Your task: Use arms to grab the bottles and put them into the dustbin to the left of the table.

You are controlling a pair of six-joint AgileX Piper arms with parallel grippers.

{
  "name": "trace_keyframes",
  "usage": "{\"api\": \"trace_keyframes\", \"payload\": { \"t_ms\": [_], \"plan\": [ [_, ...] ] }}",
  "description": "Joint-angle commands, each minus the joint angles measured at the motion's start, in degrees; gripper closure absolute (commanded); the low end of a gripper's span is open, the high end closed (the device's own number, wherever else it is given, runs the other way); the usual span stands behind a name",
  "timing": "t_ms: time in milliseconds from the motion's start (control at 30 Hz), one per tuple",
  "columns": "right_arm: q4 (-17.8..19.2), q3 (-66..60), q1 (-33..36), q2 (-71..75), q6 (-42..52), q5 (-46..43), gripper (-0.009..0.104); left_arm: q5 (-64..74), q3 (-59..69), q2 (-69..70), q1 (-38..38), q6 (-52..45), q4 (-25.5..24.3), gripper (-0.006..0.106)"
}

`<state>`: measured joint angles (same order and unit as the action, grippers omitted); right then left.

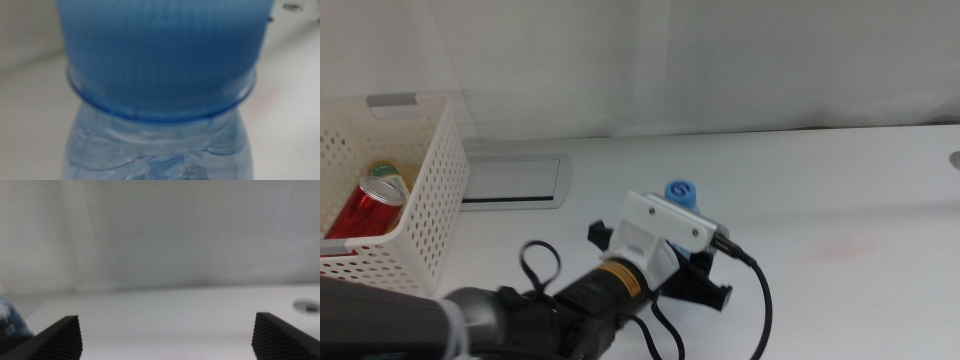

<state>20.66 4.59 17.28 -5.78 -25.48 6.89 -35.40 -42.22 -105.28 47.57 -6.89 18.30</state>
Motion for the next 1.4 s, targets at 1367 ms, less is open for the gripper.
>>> {"api": "trace_keyframes", "payload": {
  "t_ms": [1367],
  "plan": [
    [-5.39,-6.63,-0.18,0.06,-1.51,-2.99,0.004,78.38,-37.72,16.01,-61.39,-6.96,-7.55,0.103]
  ]
}}
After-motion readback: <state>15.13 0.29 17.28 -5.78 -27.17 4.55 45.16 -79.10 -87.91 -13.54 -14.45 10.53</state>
